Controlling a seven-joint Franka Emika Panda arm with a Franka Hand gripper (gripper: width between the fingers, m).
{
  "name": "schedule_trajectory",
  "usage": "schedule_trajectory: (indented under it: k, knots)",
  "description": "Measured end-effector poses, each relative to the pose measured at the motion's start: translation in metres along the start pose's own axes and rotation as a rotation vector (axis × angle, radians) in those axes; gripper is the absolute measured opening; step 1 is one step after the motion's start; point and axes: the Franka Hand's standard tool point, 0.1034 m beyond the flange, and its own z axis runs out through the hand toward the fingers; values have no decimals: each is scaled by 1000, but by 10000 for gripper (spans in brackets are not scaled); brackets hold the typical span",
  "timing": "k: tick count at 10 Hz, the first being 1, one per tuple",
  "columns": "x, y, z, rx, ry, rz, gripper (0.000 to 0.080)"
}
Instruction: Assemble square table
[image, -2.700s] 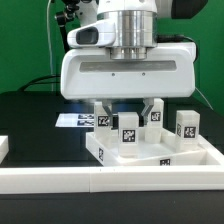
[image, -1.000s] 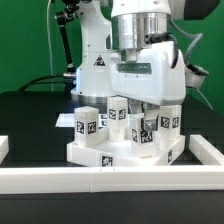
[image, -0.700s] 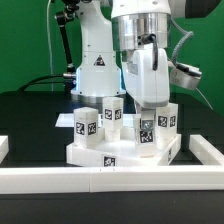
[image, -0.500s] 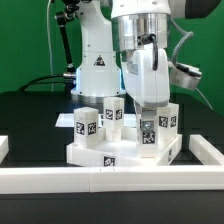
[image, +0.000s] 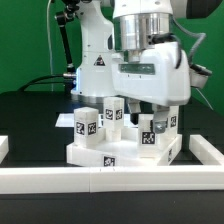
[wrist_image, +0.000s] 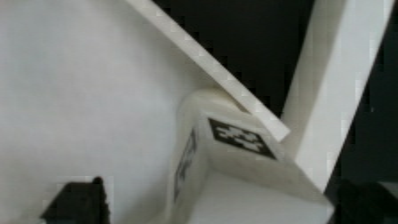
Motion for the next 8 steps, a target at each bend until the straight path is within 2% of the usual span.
schedule_trajectory:
  k: [6, 8]
  knots:
    - [5, -2, -3, 5, 4, -623, 649]
    - [5, -1, -2, -7, 6, -792, 649]
